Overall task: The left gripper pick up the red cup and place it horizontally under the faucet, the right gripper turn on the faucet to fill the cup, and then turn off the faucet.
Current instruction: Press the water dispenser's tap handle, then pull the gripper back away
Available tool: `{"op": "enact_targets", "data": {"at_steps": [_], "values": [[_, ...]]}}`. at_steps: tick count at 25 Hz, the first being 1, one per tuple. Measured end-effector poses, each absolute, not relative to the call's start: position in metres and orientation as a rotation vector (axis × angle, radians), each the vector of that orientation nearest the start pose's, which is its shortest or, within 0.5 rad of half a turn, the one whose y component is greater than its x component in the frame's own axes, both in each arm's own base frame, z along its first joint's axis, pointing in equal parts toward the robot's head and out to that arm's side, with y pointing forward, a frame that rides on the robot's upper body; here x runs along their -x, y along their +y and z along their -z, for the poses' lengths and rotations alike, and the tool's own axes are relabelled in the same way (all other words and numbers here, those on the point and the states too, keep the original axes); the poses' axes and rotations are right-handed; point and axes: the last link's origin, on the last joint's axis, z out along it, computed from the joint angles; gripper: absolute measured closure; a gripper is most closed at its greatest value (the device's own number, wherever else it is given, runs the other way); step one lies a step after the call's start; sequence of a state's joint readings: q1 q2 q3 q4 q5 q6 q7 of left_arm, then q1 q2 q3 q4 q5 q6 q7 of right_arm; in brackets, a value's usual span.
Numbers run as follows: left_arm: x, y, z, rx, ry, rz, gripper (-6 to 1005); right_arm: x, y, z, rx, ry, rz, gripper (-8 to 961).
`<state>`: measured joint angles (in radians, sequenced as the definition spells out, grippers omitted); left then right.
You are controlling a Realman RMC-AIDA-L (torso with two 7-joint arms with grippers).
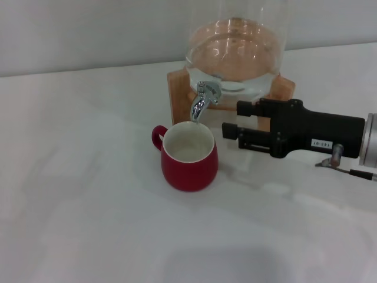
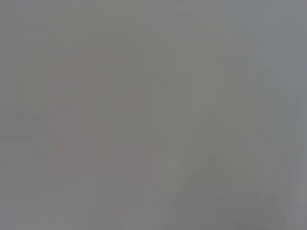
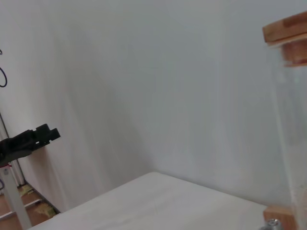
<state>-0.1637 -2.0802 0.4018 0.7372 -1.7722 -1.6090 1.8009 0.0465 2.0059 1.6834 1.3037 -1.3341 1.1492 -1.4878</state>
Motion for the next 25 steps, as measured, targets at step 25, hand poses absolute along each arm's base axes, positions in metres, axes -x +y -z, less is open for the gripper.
{"op": "enact_targets", "data": {"at_steps": [25], "values": [[0.347, 0.252, -0.131, 1.753, -0.662, 1.163, 190, -0.184, 0.295, 0.000, 2.540, 0.503, -0.915, 319]]}}
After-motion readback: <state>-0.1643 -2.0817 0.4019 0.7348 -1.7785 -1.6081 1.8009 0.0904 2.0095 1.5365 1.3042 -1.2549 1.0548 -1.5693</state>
